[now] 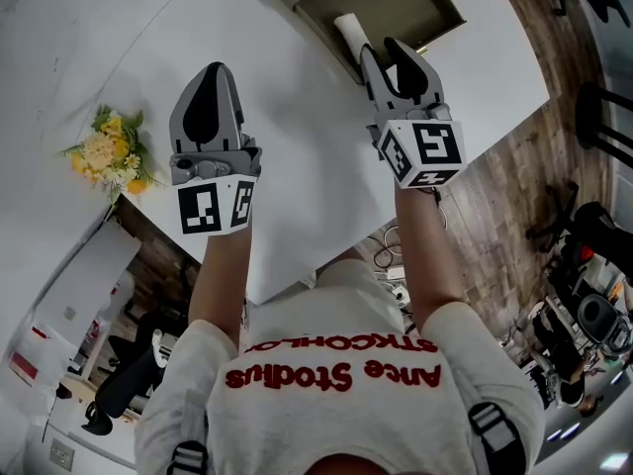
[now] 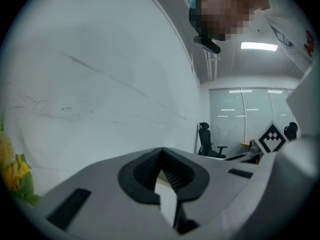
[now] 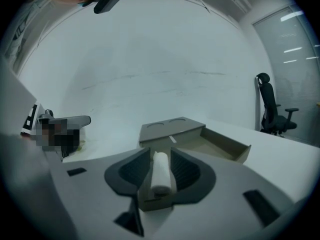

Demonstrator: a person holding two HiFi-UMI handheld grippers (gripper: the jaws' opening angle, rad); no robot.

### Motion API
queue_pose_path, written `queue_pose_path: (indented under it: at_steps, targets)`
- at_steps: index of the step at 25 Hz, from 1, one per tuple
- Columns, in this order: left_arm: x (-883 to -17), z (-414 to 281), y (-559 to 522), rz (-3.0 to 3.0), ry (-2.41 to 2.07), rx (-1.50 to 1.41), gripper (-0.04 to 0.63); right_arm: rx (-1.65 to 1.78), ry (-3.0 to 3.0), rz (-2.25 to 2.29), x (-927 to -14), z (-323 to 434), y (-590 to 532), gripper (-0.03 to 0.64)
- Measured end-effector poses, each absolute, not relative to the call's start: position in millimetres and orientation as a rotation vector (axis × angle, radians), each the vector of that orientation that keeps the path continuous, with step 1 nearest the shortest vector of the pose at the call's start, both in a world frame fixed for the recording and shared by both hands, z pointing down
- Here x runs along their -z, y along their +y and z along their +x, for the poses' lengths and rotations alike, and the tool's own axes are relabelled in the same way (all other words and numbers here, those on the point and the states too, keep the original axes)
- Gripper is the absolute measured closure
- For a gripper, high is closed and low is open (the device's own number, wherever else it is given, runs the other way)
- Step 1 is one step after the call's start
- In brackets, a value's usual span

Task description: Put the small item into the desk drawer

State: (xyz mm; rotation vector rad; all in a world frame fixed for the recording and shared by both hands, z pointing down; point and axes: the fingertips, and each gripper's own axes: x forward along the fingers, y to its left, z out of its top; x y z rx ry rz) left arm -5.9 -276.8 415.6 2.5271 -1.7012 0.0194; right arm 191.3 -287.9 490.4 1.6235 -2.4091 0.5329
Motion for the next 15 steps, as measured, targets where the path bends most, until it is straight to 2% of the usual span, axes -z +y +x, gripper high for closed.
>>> queue_pose_path:
  at_steps: [9, 15]
  targets:
    - [-377, -9, -270, 2.575, -1.743, 0.051, 0.588, -0.410, -2.511, 1.698, -431, 191, -282, 0.568]
    - [-349, -16, -257, 2.596, -1.770, 0.100, 0.588, -0.298, -2.583, 1.738, -377, 190, -269, 0.589]
